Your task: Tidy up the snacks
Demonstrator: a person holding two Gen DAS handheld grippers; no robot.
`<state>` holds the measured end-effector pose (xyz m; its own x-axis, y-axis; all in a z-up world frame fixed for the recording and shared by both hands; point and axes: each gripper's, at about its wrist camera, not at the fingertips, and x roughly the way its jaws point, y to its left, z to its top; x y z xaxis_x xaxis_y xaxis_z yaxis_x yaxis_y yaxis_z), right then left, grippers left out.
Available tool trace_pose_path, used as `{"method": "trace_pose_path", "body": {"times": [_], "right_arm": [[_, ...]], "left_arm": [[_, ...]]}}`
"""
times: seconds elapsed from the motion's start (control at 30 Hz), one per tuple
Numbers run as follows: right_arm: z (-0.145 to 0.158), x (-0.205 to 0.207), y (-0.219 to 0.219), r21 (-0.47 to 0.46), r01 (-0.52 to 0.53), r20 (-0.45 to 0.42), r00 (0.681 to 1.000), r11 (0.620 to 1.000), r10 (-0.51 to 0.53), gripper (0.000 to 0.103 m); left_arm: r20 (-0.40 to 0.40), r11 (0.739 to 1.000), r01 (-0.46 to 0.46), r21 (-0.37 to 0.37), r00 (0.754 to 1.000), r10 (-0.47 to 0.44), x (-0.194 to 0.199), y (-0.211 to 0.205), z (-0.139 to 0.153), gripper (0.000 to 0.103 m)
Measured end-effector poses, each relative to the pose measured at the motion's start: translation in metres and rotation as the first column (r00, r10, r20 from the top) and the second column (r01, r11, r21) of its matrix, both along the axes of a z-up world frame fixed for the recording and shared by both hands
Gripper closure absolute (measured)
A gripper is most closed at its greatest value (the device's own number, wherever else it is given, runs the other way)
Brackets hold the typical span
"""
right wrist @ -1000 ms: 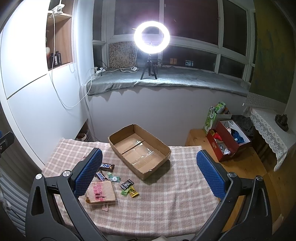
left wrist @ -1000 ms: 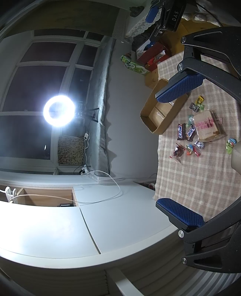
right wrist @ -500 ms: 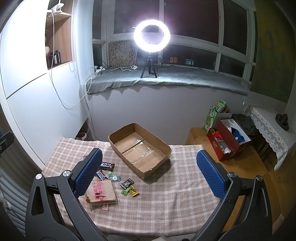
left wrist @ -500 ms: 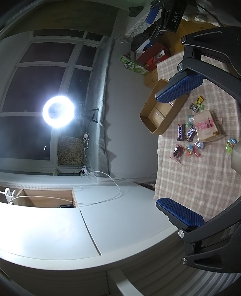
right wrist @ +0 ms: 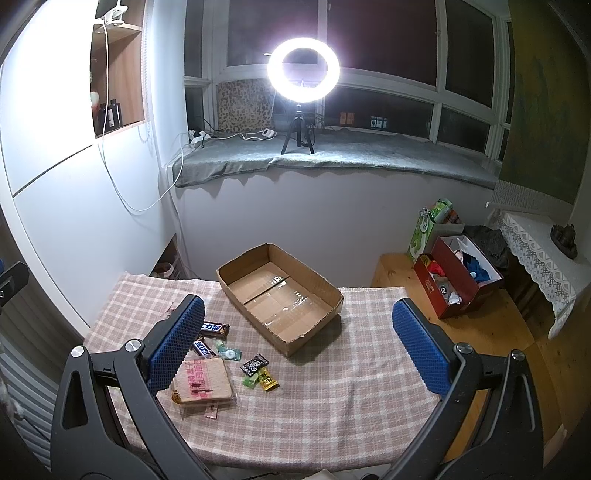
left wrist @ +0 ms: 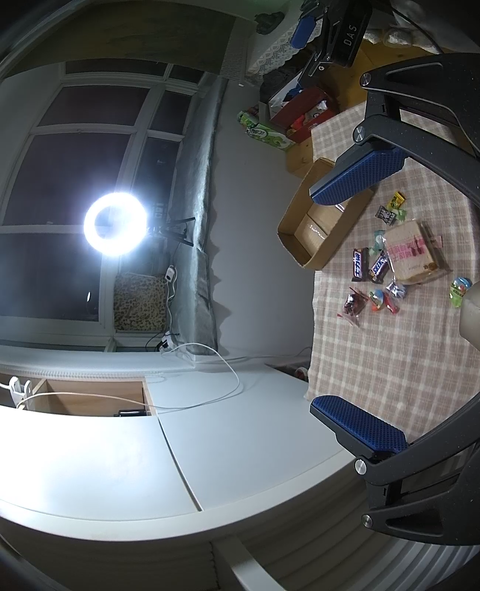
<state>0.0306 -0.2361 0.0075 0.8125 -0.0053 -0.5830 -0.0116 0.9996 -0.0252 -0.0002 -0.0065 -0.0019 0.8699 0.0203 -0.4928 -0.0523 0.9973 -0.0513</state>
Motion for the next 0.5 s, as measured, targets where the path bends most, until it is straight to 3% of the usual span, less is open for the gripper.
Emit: {"method": "trace_pose_path", "body": {"times": [0.5], "right_arm": [[-0.0018,-0.0002,0.0006,-0.01,-0.002,-0.01,1.0,1.0,0.002,0.0]], "left_arm": [[-0.008,1.0,0.007,0.006,1.0,-0.007,-0.0004,-0.0021,-0.0019,0.001]]}}
